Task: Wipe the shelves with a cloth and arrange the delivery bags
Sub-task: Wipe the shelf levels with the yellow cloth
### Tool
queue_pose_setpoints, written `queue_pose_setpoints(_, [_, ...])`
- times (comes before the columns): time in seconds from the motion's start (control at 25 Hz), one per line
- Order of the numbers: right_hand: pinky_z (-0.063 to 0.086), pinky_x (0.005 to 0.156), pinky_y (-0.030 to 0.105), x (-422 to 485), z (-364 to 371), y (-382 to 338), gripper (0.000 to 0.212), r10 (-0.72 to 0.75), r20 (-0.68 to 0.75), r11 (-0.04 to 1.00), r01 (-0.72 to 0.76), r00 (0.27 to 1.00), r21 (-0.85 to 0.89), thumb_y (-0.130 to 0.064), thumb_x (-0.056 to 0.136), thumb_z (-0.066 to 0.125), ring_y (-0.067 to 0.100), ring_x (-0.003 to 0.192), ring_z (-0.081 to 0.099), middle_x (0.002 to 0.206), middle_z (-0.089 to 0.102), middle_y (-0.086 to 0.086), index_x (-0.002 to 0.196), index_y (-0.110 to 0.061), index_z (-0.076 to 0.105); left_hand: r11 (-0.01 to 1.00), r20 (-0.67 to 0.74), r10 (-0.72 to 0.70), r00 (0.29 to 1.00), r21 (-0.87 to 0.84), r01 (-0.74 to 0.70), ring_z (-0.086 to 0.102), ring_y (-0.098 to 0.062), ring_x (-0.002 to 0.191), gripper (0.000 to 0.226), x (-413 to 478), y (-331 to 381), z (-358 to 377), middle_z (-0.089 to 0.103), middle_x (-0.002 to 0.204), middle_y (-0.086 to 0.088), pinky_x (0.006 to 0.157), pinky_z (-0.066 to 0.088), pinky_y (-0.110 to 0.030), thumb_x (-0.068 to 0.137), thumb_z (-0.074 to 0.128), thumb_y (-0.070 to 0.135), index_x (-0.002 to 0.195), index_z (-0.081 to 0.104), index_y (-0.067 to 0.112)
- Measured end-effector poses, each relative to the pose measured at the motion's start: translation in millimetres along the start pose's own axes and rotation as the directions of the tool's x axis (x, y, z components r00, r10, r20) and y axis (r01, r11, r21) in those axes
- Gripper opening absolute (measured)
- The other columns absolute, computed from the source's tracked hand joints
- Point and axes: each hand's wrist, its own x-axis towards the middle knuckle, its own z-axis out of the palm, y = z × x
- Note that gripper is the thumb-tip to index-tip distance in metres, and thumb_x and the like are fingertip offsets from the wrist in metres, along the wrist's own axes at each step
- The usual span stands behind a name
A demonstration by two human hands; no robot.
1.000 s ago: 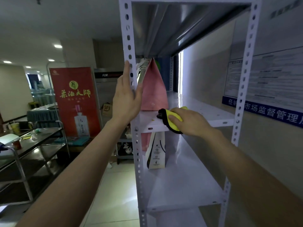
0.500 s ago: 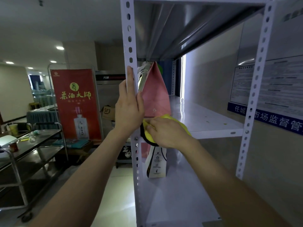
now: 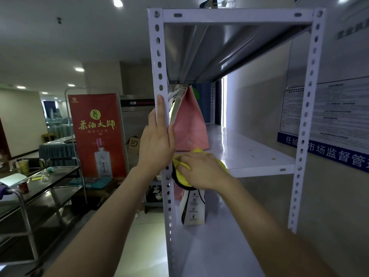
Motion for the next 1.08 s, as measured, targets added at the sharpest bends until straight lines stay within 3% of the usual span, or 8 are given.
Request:
queue_pose_setpoints(0.08, [0.035, 0.118, 0.042, -8, -4, 7, 0.047, -0.048, -0.009, 0.997, 0.049, 0.999, 0.062, -0.049, 0.110, 0.040, 0.016, 0.142, 0.045, 0.156, 0.052, -0.014, 0.154, -0.039, 0.051, 0.999, 0.028, 0.016, 0.999, 0.035, -0.017, 0.058, -0.026, 0.076, 0.074, 0, 0, -4, 0.045, 0.159, -0.017, 0.066, 0.054, -0.050, 0.116, 0.045, 0.022, 0.175, 0.002, 0.011])
queue_pose_setpoints(0.2, [0.032, 0.116, 0.030, -30, -21, 53, 0.052, 0.041, 0.070, 0.991, -0.050, 0.997, 0.125, -0.059, 0.107, 0.046, 0.014, 0.144, 0.043, 0.160, 0.047, -0.015, 0.156, -0.044, 0.047, 0.997, 0.086, 0.045, 0.995, 0.051, -0.050, 0.062, -0.022, 0.079, 0.077, 1, -7, -12, 0.039, 0.167, -0.010, 0.071, 0.057, -0.047, 0.117, 0.045, 0.033, 0.175, -0.003, 0.018])
queue_pose_setpoints(0.28, [0.033, 0.117, 0.033, -41, -22, 70, 0.050, 0.118, 0.034, 0.989, -0.121, 0.992, 0.084, -0.060, 0.106, 0.045, 0.014, 0.143, 0.043, 0.158, 0.049, -0.016, 0.155, -0.047, 0.049, 0.998, 0.136, 0.047, 0.990, 0.022, -0.050, 0.068, -0.021, 0.088, 0.078, 1, -12, -16, 0.032, 0.172, -0.004, 0.077, 0.060, -0.048, 0.117, 0.042, 0.041, 0.175, -0.008, 0.023])
queue_pose_setpoints(0.4, [0.030, 0.118, 0.045, -27, -7, 45, 0.048, 0.134, -0.032, 0.991, -0.133, 0.991, 0.007, -0.060, 0.109, 0.032, 0.017, 0.142, 0.041, 0.156, 0.050, -0.016, 0.151, -0.048, 0.051, 0.999, 0.176, 0.024, 0.984, -0.042, -0.016, 0.072, -0.021, 0.085, 0.078, -2, -12, -18, 0.015, 0.181, 0.002, 0.074, 0.061, -0.052, 0.117, 0.039, 0.045, 0.175, -0.010, 0.027])
queue_pose_setpoints(0.6, [0.022, 0.121, 0.063, 8, 0, 8, 0.051, 0.086, 0.067, 0.994, -0.090, 0.994, 0.069, -0.054, 0.111, 0.020, 0.022, 0.148, 0.038, 0.164, 0.044, -0.013, 0.155, -0.048, 0.046, 0.999, 0.155, -0.012, 0.988, -0.030, 0.017, 0.068, -0.021, 0.080, 0.076, -4, -6, -16, 0.014, 0.182, 0.002, 0.068, 0.059, -0.051, 0.118, 0.041, 0.040, 0.175, -0.007, 0.025])
queue_pose_setpoints(0.76, [0.028, 0.121, 0.059, 3, -8, 9, 0.048, 0.041, 0.102, 0.998, -0.046, 0.994, 0.050, -0.050, 0.112, 0.027, 0.024, 0.149, 0.040, 0.166, 0.042, -0.014, 0.159, -0.053, 0.034, 1.000, 0.130, 0.010, 0.992, -0.017, -0.008, 0.063, -0.021, 0.074, 0.075, -5, -6, -13, 0.018, 0.182, -0.003, 0.063, 0.058, -0.049, 0.118, 0.039, 0.040, 0.175, -0.007, 0.025])
queue_pose_setpoints(0.96, [0.030, 0.121, 0.056, -31, 5, 19, 0.050, 0.054, 0.016, 0.998, -0.054, 0.998, -0.028, -0.055, 0.109, 0.024, 0.022, 0.144, 0.044, 0.157, 0.050, -0.006, 0.157, -0.051, 0.038, 1.000, 0.130, 0.023, 0.991, 0.003, -0.023, 0.064, -0.019, 0.074, 0.076, -6, -11, -12, 0.019, 0.181, -0.003, 0.064, 0.058, -0.047, 0.118, 0.039, 0.041, 0.175, -0.010, 0.029])
queue_pose_setpoints(1.08, [0.040, 0.113, 0.052, -1, -7, 11, 0.047, 0.088, 0.080, 0.996, -0.087, 0.993, -0.009, -0.047, 0.112, 0.027, 0.028, 0.136, 0.053, 0.151, 0.058, -0.001, 0.154, -0.046, 0.047, 1.000, 0.132, 0.018, 0.991, 0.014, -0.020, 0.063, -0.018, 0.072, 0.075, -5, -11, -10, 0.019, 0.181, -0.004, 0.060, 0.056, -0.043, 0.118, 0.038, 0.041, 0.174, -0.011, 0.030])
